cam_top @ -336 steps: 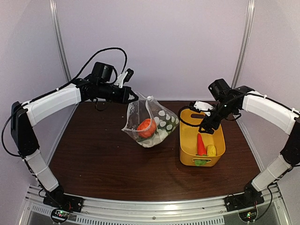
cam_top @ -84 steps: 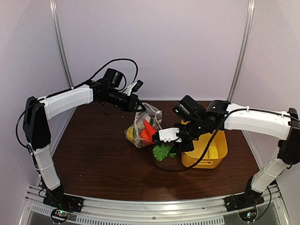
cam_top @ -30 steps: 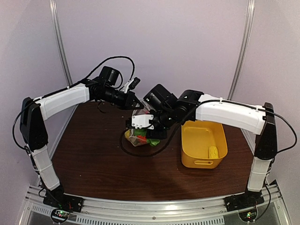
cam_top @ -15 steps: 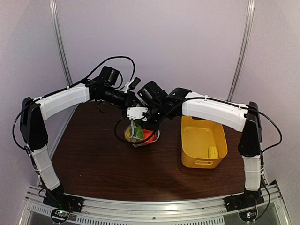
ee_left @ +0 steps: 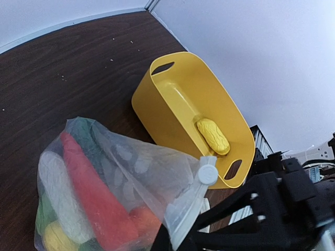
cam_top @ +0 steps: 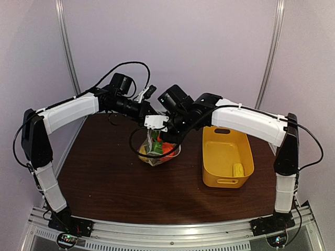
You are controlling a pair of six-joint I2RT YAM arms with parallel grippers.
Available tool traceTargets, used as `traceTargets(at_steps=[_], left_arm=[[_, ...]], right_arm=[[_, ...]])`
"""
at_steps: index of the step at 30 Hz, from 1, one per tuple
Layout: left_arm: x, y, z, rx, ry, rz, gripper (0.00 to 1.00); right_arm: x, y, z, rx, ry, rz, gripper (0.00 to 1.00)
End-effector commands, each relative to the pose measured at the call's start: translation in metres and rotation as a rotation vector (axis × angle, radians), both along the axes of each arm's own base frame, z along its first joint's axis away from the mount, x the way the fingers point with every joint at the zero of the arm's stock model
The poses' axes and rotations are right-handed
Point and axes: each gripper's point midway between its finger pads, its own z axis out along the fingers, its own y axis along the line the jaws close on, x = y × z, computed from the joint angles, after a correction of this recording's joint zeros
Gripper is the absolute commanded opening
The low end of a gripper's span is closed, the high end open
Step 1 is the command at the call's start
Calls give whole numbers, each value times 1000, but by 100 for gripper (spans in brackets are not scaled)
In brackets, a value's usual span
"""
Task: Place the food in the zip-top bag and seal the zipper
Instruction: Adjust the fake vegetable in the zipper food storage bag.
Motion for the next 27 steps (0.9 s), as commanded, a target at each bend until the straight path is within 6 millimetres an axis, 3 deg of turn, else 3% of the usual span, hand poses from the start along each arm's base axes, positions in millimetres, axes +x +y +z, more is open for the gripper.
traceTargets(at_steps=[1, 4, 9, 16, 20, 23, 27], left_arm=[[2, 3, 18, -30, -59, 4, 0], [2, 2, 16, -32, -52, -1, 0], [1, 2, 17, -37, -52, -7, 0], [-3, 2, 27, -54, -62, -20, 0], [-5, 3, 33, -61, -74, -23, 0], [-5, 4, 33, -60, -74, -20, 0], [-3, 5, 34, -60, -77, -16, 0]], right_arm=[[-25, -6, 44, 117, 47, 38, 37], [-35, -2, 42, 145, 94, 66, 38], [-42, 16, 22, 167, 184, 107, 38], [-13, 26, -17, 84, 169, 47, 35], [3, 27, -29, 83, 182, 13, 34], [5, 27, -29, 75, 187, 11, 34], [0, 24, -15, 95, 184, 22, 34]])
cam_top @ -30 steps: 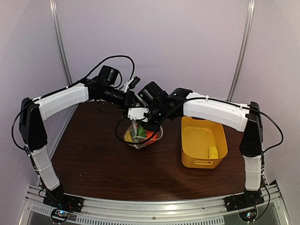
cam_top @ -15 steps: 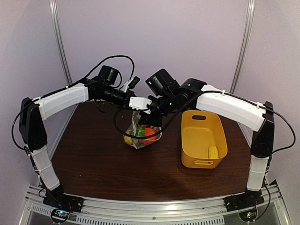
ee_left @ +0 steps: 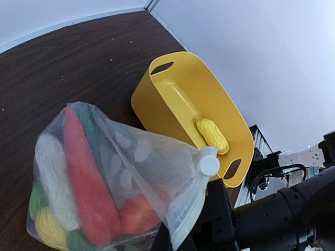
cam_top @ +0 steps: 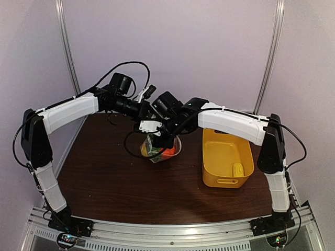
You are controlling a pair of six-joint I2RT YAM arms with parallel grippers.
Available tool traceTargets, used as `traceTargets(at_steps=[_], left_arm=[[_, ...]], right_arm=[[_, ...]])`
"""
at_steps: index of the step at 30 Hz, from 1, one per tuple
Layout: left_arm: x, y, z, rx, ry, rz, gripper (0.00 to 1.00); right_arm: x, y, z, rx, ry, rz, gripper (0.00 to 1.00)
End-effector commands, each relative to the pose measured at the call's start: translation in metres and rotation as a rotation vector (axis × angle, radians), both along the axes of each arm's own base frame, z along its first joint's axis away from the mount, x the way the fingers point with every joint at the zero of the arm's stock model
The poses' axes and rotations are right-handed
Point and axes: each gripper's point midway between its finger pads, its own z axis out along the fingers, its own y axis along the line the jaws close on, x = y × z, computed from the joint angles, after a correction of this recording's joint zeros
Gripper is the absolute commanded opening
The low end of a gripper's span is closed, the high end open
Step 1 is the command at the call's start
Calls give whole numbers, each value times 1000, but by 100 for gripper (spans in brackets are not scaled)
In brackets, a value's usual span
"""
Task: Place the food in the zip-top bag and seal the zipper
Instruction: Adjust the fake vegetable in the zipper food storage bag.
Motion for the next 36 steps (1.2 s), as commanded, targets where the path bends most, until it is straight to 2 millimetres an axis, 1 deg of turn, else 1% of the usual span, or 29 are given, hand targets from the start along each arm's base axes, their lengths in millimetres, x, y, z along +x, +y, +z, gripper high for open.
traceTargets(at_steps=[1, 2, 3, 5, 8, 11, 16, 18, 22, 25, 28, 30, 31, 33, 35, 36], left_arm=[[-3, 5, 32, -56, -76, -13, 0], [-2, 6, 32, -56, -76, -10, 0], [-1, 7, 31, -53, -75, -6, 0], [0, 8, 31, -50, -77, 1, 0], [2, 8, 29, -46, -77, 5, 0], [4, 9, 25, -38, -70, 11, 0], [9, 10, 16, -32, -52, 15, 0], [11, 11, 14, -29, -48, 19, 0], [15, 13, 9, -28, -37, 21, 0], [17, 14, 6, -26, -29, 26, 0], [16, 14, 7, -30, -26, 22, 0], [16, 14, 8, -31, -28, 22, 0], [16, 14, 7, -29, -28, 24, 0], [17, 14, 6, -27, -26, 24, 0], [17, 14, 5, -27, -20, 23, 0], [17, 13, 4, -28, -19, 22, 0]], right_arm=[[-3, -8, 33, 38, -15, -14, 35], [-8, -10, 38, 45, -7, -3, 36], [-14, -13, 49, 60, -5, 13, 38], [-28, -22, 63, 80, 3, 47, 45], [-45, -43, 76, 71, -19, 89, 52], [-55, -63, 77, 38, -37, 92, 53], [-76, -91, 70, -7, -2, 113, 54], [-80, -103, 71, -6, -17, 109, 54], [-69, -127, 78, 7, -63, 39, 59], [-57, -153, 76, -20, -29, -20, 59], [-45, -185, 64, -33, 52, -86, 59], [-37, -208, 52, -65, 92, -134, 59], [-31, -224, 43, -97, 106, -180, 59], [-23, -248, 33, -143, 126, -252, 59], [-15, -270, 26, -186, 152, -347, 59], [-16, -279, 22, -203, 183, -376, 59]])
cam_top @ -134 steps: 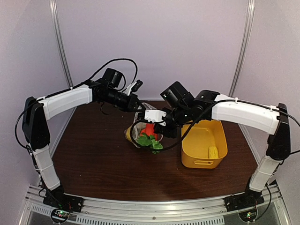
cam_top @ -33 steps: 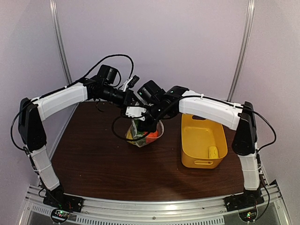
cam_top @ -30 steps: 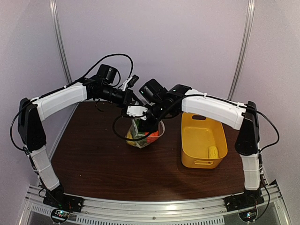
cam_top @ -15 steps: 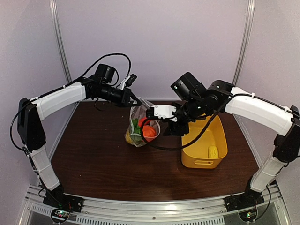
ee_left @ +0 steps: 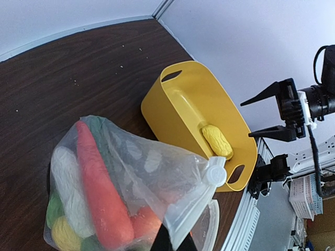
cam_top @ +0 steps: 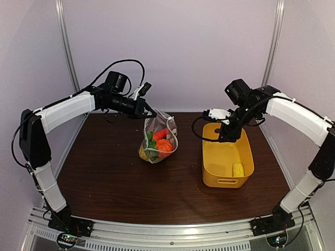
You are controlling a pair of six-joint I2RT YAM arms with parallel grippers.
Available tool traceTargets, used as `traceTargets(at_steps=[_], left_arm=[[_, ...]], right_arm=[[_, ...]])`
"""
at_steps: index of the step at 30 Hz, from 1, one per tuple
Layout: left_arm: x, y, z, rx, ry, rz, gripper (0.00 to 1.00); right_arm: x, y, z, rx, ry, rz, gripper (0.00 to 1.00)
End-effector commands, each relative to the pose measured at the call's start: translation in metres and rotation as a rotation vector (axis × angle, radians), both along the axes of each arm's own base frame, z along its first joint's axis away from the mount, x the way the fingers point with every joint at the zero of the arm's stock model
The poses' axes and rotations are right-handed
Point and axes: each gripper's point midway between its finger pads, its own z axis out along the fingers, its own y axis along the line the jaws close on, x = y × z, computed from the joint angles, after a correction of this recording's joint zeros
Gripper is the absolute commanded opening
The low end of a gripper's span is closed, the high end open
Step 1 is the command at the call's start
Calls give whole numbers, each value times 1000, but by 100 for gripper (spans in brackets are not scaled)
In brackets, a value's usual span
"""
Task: Place the food in the zip-top bag and seal the zipper
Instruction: Adjust the fake vegetable in the zipper food storage bag, then adjust the fake fruit in the bin.
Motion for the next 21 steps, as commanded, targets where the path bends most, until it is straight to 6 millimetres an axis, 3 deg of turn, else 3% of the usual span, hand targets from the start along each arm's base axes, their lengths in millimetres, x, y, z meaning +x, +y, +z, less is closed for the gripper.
traceTargets(at_steps=[1, 5, 13, 21], left_arm=[[4, -3, -1, -22, -9, -20, 0], [3, -2, 1, -25, -14, -19, 0], [4, -1, 4, -21, -23, -11, 0], [3, 0, 5, -22, -23, -10, 0]], right_arm=[[-7, -46, -24, -108, 137, -138, 59], [-18, -67, -48, -146, 196, -188, 59], [-42, -97, -112, -276, 333, -291, 64], [-49, -107, -139, -294, 436, -356, 63]])
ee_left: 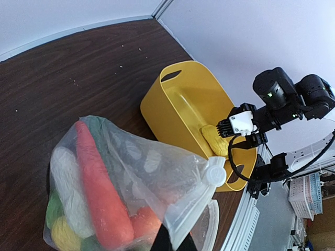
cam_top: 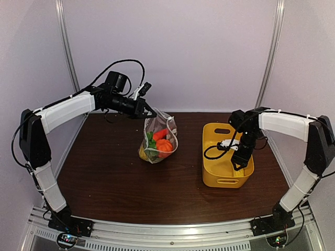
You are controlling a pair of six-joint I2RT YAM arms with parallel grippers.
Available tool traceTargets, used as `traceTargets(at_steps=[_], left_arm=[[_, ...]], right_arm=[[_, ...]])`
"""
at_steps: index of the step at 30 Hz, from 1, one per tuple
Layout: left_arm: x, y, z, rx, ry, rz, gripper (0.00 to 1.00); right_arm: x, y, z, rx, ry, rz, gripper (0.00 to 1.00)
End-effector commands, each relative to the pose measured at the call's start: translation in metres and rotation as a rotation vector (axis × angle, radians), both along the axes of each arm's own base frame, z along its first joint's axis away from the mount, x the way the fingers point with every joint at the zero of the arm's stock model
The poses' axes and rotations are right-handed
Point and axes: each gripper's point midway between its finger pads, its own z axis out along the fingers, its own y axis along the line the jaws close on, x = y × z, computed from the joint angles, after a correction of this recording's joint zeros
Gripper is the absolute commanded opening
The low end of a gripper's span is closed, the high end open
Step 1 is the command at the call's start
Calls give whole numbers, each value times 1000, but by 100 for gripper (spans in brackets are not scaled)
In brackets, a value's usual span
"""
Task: Place the food in the zip-top bag and seal the zipper
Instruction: Adjust the fake fruit in the bin.
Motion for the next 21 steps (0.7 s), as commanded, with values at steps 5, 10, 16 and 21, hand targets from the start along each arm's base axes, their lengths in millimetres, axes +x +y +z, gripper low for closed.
traceTargets(at_steps=[5, 10, 16, 21], left_arm=[[3, 0, 7, -21, -28, -7, 0], [3, 0, 7, -23, -28, -7, 0], [3, 1, 9, -22, -32, -4, 0], [2, 1, 9, -24, -28, -4, 0]], right_arm=[[-10, -1, -29, -1, 100, -70, 62], [-16, 2, -40, 16, 143, -84, 62], [-24, 14, -47, 81, 198, -98, 62], [-17, 28, -42, 157, 181, -83, 61]])
